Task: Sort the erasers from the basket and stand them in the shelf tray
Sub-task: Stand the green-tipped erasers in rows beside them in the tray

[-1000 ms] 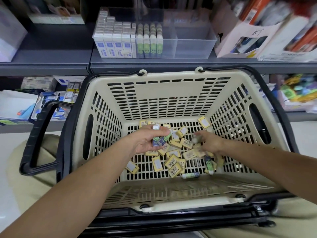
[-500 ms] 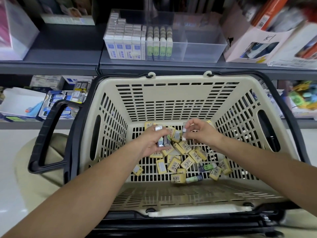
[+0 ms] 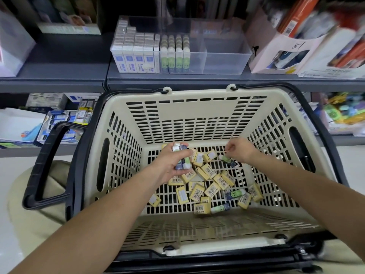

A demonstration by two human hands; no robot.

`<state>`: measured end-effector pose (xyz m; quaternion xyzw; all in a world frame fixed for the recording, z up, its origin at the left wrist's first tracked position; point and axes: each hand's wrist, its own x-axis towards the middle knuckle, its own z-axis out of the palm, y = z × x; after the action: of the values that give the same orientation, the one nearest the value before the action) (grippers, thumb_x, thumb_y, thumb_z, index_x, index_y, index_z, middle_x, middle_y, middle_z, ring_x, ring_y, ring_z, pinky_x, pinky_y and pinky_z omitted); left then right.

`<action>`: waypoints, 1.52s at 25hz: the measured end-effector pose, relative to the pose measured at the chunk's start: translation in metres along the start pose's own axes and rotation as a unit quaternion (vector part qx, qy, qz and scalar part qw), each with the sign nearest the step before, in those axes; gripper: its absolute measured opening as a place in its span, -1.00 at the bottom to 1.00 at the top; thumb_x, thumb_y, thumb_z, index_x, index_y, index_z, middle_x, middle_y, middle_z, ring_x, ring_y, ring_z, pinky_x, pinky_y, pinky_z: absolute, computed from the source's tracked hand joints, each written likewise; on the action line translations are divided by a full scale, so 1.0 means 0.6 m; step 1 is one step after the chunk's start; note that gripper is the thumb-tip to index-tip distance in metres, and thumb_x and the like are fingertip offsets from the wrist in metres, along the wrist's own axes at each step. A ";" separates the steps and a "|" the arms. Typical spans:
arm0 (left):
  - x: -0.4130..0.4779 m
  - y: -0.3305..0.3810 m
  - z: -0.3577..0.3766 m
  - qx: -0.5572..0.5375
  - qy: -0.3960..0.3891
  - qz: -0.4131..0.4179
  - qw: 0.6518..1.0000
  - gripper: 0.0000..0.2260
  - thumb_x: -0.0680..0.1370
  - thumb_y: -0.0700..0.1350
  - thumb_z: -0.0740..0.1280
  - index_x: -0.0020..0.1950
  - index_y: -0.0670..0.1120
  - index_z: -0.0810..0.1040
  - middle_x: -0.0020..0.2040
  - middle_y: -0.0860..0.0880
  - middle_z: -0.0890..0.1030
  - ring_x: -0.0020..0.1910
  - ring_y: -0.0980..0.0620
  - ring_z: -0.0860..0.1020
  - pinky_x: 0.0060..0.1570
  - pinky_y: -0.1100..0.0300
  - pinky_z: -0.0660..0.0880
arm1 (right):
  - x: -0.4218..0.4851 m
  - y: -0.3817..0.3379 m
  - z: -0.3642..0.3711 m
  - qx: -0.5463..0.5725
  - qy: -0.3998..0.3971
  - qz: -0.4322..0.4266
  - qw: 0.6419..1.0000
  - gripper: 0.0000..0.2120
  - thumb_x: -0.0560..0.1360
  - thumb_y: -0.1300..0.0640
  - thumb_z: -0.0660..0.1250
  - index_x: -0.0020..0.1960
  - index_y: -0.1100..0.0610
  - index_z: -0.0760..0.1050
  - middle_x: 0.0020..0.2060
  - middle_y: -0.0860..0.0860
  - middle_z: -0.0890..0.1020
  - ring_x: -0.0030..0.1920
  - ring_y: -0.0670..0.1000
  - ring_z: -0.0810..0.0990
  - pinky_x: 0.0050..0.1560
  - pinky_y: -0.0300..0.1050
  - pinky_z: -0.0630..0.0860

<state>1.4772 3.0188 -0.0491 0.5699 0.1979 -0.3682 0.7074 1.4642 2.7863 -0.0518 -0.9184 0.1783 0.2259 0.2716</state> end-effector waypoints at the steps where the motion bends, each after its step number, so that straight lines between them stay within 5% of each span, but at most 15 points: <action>1: 0.000 0.001 -0.002 0.002 -0.001 -0.007 1.000 -0.75 0.43 -0.23 0.46 0.03 -0.04 0.51 -0.02 -0.14 0.59 -0.13 -0.05 0.61 -0.37 0.14 0.57 | 0.007 0.014 0.008 -0.069 -0.017 0.007 0.997 -0.76 0.44 0.13 0.41 0.08 0.11 0.48 -0.06 0.02 0.54 -0.04 0.03 0.57 -0.06 -0.13 0.52; 3: -0.001 -0.002 -0.002 0.021 -0.005 -0.024 0.999 -0.71 0.42 -0.24 0.46 0.08 -0.08 0.49 -0.01 -0.14 0.58 -0.11 -0.05 0.60 -0.37 0.14 0.57 | 0.014 0.027 0.035 -0.158 -0.066 0.002 0.985 -0.63 0.44 0.08 0.40 0.19 0.11 0.40 -0.04 0.03 0.52 -0.05 0.05 0.54 -0.07 -0.07 0.52; 6: -0.004 -0.007 0.003 0.035 -0.005 -0.039 0.999 -0.68 0.42 -0.28 0.45 0.11 -0.12 0.47 -0.02 -0.14 0.59 -0.16 -0.02 0.59 -0.40 0.18 0.56 | 0.010 0.010 0.053 -0.185 -0.036 -0.024 0.982 -0.71 0.45 0.12 0.36 0.13 0.15 0.43 -0.19 0.00 0.52 -0.12 0.04 0.54 -0.17 -0.11 0.48; 8: -0.006 -0.007 0.002 0.025 -0.006 -0.035 0.999 -0.71 0.43 -0.27 0.44 0.08 -0.09 0.45 -0.01 -0.13 0.58 -0.16 -0.02 0.59 -0.39 0.16 0.57 | 0.004 -0.019 0.049 -0.001 -0.036 -0.048 0.998 -0.78 0.41 0.13 0.42 0.02 0.13 0.48 -0.27 -0.05 0.55 -0.23 -0.03 0.55 -0.25 -0.19 0.47; 10: -0.007 -0.005 -0.001 0.001 -0.027 -0.030 0.999 -0.75 0.45 -0.21 0.44 0.05 -0.06 0.44 -0.01 -0.10 0.58 -0.13 -0.02 0.60 -0.33 0.10 0.59 | -0.023 -0.061 0.043 0.195 -0.080 -0.082 0.974 -0.79 0.37 0.15 0.47 -0.07 0.07 0.48 -0.35 -0.08 0.59 -0.37 -0.12 0.56 -0.35 -0.24 0.47; 14: -0.012 -0.004 0.001 -0.023 -0.074 -0.037 0.996 -0.69 0.42 -0.16 0.46 0.11 -0.10 0.47 -0.12 -0.09 0.64 -0.24 -0.01 0.66 -0.31 0.08 0.60 | -0.062 -0.101 0.040 0.250 -0.103 -0.144 0.952 -0.78 0.37 0.22 0.48 -0.08 0.05 0.49 -0.35 -0.06 0.60 -0.46 -0.22 0.53 -0.44 -0.35 0.46; 16: -0.010 -0.004 0.003 0.005 -0.061 -0.028 0.998 -0.69 0.40 -0.17 0.48 0.09 -0.10 0.49 -0.22 -0.06 0.66 -0.31 0.01 0.66 -0.36 0.15 0.57 | -0.067 -0.086 0.025 0.202 -0.145 -0.135 0.959 -0.73 0.37 0.22 0.47 0.03 0.08 0.49 -0.26 -0.04 0.61 -0.33 -0.16 0.57 -0.29 -0.28 0.51; 18: -0.007 -0.004 0.003 0.020 -0.044 -0.022 0.999 -0.70 0.40 -0.17 0.49 0.06 -0.07 0.49 -0.24 -0.05 0.66 -0.35 0.02 0.65 -0.40 0.19 0.55 | -0.067 -0.052 0.007 0.017 -0.172 -0.116 0.978 -0.70 0.40 0.15 0.45 0.10 0.10 0.49 -0.13 -0.06 0.59 -0.16 -0.09 0.56 -0.07 -0.20 0.51; 21: -0.006 -0.008 0.003 0.034 -0.046 -0.038 0.998 -0.69 0.39 -0.18 0.50 0.06 -0.05 0.48 -0.14 -0.08 0.63 -0.35 0.02 0.65 -0.38 0.18 0.56 | -0.073 0.007 0.009 -0.242 -0.244 -0.091 0.935 -0.72 0.44 0.12 0.41 0.13 0.12 0.51 0.07 -0.03 0.57 0.00 -0.06 0.52 0.08 -0.19 0.47; 24: -0.010 -0.010 0.006 0.055 -0.062 -0.052 0.995 -0.63 0.39 -0.18 0.50 0.12 -0.04 0.46 -0.03 -0.07 0.62 -0.30 0.03 0.66 -0.36 0.18 0.57 | -0.075 0.035 0.031 -0.312 -0.262 -0.090 0.909 -0.73 0.40 0.09 0.44 0.09 0.07 0.54 0.06 -0.04 0.58 0.07 -0.03 0.53 0.08 -0.12 0.49; 28: -0.007 -0.009 0.007 0.070 -0.054 -0.066 0.994 -0.30 0.37 -0.19 0.51 0.44 -0.06 0.27 0.34 -0.15 0.44 0.12 -0.12 0.56 -0.35 0.16 0.58 | -0.072 0.040 0.041 -0.383 -0.233 -0.129 0.885 -0.76 0.40 0.09 0.42 0.07 0.03 0.54 0.01 -0.07 0.59 0.01 -0.06 0.53 -0.07 -0.17 0.48; 31: -0.006 -0.009 0.004 0.091 -0.061 -0.079 0.991 -0.29 0.38 -0.20 0.51 0.45 -0.05 0.25 0.40 -0.17 0.36 0.25 -0.18 0.47 -0.33 0.10 0.60 | -0.067 0.019 0.029 -0.211 -0.277 -0.124 0.929 -0.83 0.42 0.18 0.39 0.01 0.08 0.56 -0.01 0.01 0.60 -0.09 -0.07 0.55 -0.09 -0.23 0.48; 34: -0.012 -0.013 0.003 0.178 -0.095 -0.104 0.974 -0.34 0.40 -0.20 0.49 0.43 -0.08 0.28 0.36 -0.16 0.39 0.24 -0.18 0.48 -0.31 0.03 0.61 | -0.078 -0.024 0.018 0.020 -0.295 -0.127 0.947 -0.83 0.39 0.26 0.42 -0.08 0.05 0.57 -0.07 0.07 0.60 -0.12 -0.03 0.57 0.04 -0.04 0.55; 38: -0.018 -0.015 0.004 0.168 -0.175 -0.137 0.960 -0.59 0.34 -0.18 0.52 0.12 -0.10 0.48 -0.03 -0.11 0.66 -0.08 -0.04 0.66 -0.22 0.05 0.62 | -0.098 -0.059 0.019 0.176 -0.253 -0.138 0.941 -0.78 0.37 0.36 0.43 -0.11 0.11 0.49 -0.17 0.02 0.56 -0.24 -0.10 0.57 -0.09 -0.22 0.56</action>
<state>1.4629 3.0190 -0.0469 0.5752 0.0826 -0.5833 0.5675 1.4274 2.8328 -0.0153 -0.7838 0.0118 0.3764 0.4938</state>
